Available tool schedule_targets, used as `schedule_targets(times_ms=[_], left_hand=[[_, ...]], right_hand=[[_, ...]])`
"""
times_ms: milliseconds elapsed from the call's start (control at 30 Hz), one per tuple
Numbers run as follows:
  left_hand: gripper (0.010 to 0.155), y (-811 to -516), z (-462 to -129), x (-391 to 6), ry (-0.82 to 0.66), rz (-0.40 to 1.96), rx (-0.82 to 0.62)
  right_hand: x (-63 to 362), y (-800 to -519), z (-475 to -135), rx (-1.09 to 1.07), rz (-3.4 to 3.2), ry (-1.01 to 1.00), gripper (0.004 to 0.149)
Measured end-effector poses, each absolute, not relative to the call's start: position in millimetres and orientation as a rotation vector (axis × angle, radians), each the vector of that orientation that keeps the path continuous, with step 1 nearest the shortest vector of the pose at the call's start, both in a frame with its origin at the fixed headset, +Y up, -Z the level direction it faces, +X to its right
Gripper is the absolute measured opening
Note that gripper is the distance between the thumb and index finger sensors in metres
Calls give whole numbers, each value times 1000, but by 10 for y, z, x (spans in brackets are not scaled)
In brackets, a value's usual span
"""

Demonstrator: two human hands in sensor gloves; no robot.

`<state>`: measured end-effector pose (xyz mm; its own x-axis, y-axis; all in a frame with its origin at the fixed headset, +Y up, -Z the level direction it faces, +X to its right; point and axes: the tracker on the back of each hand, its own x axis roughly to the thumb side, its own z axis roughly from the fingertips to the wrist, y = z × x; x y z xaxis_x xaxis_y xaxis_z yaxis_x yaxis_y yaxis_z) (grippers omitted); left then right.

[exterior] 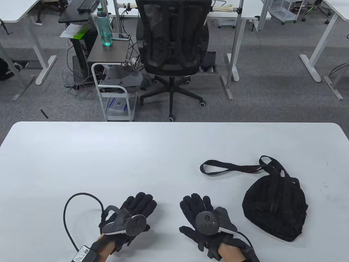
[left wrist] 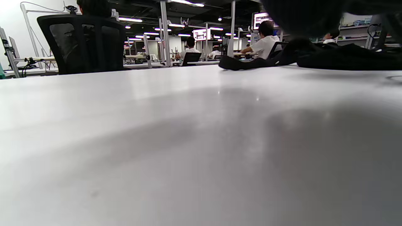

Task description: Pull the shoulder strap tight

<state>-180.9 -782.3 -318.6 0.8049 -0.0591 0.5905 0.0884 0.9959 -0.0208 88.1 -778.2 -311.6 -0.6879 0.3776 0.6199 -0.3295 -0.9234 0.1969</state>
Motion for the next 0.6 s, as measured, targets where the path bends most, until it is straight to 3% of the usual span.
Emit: schedule_targets(times_ms=[600], left_hand=[[86,-7769,-3221,-1970,-582,-30,-47]], right_hand=[[1192,-7730,-3182,835,2573,115,84]])
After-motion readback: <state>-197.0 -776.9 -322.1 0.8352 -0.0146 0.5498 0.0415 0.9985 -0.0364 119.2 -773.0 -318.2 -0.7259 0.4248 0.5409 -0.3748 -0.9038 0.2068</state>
